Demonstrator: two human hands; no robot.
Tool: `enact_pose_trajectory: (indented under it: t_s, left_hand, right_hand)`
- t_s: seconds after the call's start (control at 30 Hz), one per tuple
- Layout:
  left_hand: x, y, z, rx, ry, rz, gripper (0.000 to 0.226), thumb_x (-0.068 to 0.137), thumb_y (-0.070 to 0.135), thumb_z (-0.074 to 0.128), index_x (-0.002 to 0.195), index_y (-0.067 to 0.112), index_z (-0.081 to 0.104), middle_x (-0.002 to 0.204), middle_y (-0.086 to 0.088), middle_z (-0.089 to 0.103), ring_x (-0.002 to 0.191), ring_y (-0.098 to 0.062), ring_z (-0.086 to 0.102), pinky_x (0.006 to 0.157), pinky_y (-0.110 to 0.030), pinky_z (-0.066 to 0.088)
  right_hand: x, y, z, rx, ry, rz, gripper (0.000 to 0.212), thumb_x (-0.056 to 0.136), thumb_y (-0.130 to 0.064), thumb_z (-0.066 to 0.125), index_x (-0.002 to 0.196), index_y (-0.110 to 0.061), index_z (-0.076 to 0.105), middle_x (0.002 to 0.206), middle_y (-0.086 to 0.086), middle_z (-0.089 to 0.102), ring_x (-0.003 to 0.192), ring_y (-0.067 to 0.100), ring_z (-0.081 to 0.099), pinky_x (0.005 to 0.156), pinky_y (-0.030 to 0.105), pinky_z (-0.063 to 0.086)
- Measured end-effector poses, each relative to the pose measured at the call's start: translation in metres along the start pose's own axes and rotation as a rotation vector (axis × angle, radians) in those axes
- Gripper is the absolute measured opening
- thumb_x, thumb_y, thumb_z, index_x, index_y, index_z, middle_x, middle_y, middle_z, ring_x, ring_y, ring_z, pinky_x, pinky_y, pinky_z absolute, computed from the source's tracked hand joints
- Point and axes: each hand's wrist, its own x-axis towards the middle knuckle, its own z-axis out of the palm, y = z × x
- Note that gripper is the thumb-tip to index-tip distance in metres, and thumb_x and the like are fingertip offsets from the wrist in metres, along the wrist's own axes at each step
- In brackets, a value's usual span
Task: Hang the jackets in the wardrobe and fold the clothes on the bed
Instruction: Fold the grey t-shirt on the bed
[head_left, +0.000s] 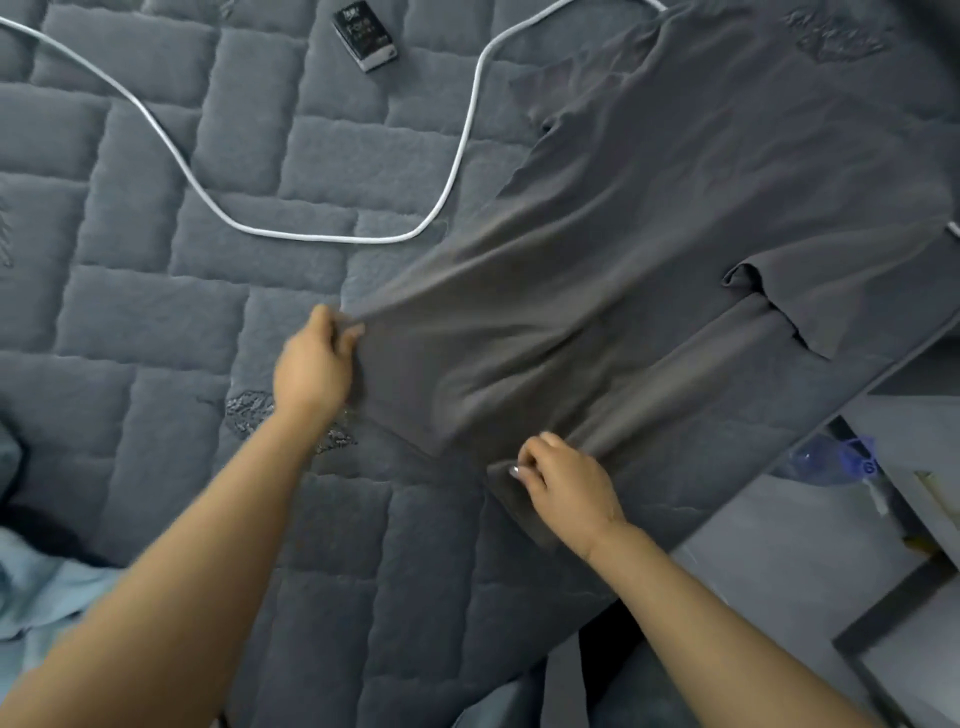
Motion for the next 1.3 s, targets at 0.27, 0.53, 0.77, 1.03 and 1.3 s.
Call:
enact_pose_trajectory:
  t_s: [0.27,0.53,0.77,1.03,1.3]
  left_hand:
    - [0.056,0.0,-0.036,0.152,0.096,-0.059,0.036,0.092,0.033,0.062,0.122,0.015,0.053,0.132,-0.015,0.053,0.125,-0.036,0.046,0.102,-0.047,0.032]
    - [-0.104,0.0,0.047,-0.496,-0.051,-0.347,0.04,0.087,0.02,0.073,0.117,0.004,0.052,0.116,-0.018,0.054,0.102,-0.031,0.057,0.098,-0.039,0.045]
    - [-0.17,0.03,0.092,-0.651,-0.081,-0.48,0.062,0.087,0.02,0.073,0.139,0.016,0.039,0.121,-0.014,0.051,0.092,-0.019,0.057,0.087,-0.032,0.047]
    - [-0.208,0.104,0.126,-0.443,0.359,-0.444,0.029,0.084,0.017,0.074,0.11,0.016,0.06,0.114,-0.001,0.048,0.105,-0.02,0.046,0.092,-0.026,0.035]
    - [-0.238,0.227,0.223,-1.963,-0.076,-1.35,0.067,0.087,0.052,0.062,0.134,0.007,0.045,0.133,-0.013,0.056,0.127,-0.024,0.052,0.1,-0.035,0.043]
  right_hand:
    - [-0.096,0.013,0.017,0.183,-0.145,-0.08,0.007,0.092,-0.022,0.059,0.088,-0.024,0.055,0.083,-0.023,0.045,0.072,-0.01,0.049,0.061,0.006,0.035]
    - [-0.112,0.045,0.037,0.304,-0.183,0.092,0.016,0.087,-0.005,0.06,0.091,-0.019,0.066,0.099,-0.018,0.055,0.092,-0.003,0.057,0.084,0.017,0.048]
    - [-0.094,0.067,0.0,0.576,0.197,0.31,0.029,0.088,0.004,0.058,0.086,-0.023,0.068,0.102,-0.008,0.065,0.095,0.01,0.063,0.077,0.013,0.049]
    - [-0.018,0.147,-0.087,1.494,0.21,0.828,0.063,0.096,-0.032,0.057,0.148,-0.007,0.032,0.146,0.016,0.043,0.133,0.028,0.045,0.107,0.04,0.041]
    - [0.051,0.225,-0.185,1.649,0.155,0.901,0.025,0.098,-0.036,0.053,0.109,-0.013,0.055,0.141,0.002,0.046,0.135,0.017,0.041,0.109,0.032,0.035]
